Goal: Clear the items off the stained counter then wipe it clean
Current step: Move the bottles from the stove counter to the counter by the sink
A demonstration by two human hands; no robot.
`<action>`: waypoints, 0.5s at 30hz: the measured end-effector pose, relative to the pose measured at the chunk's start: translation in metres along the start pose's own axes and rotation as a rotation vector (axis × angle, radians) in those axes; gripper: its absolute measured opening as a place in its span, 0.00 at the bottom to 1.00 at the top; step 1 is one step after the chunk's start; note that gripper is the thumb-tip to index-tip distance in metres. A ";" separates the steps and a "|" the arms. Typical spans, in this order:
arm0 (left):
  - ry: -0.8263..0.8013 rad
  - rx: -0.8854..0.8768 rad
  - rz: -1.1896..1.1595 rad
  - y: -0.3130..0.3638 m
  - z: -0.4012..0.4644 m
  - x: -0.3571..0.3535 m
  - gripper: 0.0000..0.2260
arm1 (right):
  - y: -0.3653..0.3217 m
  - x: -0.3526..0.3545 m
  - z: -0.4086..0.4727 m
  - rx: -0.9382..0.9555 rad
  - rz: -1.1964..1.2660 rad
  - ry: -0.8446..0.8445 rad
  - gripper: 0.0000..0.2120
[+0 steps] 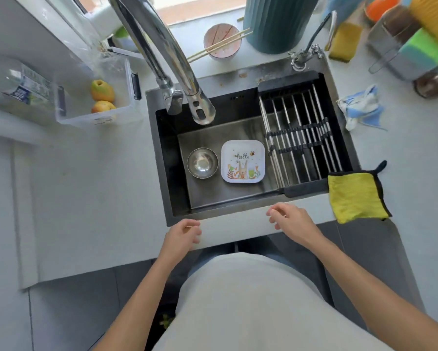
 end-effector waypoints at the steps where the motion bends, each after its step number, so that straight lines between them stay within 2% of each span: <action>1: -0.015 -0.021 0.040 -0.005 -0.003 0.001 0.07 | 0.006 0.002 -0.005 -0.014 0.007 0.000 0.09; 7: -0.109 -0.188 0.327 -0.019 -0.009 0.006 0.07 | 0.038 0.015 -0.035 -0.115 0.089 0.124 0.09; 15: -0.300 -0.381 0.634 -0.004 0.000 -0.007 0.06 | 0.110 -0.012 -0.133 -0.417 0.322 0.362 0.10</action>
Point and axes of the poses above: each hand's wrist, its own z-axis towards the middle knuckle, its own x-axis out of the back of the hand, y = z × x, the point moved 7 cm from there along z, towards the middle knuckle, and after that the axes turned 14 degrees about y, right-handed, at the moved point
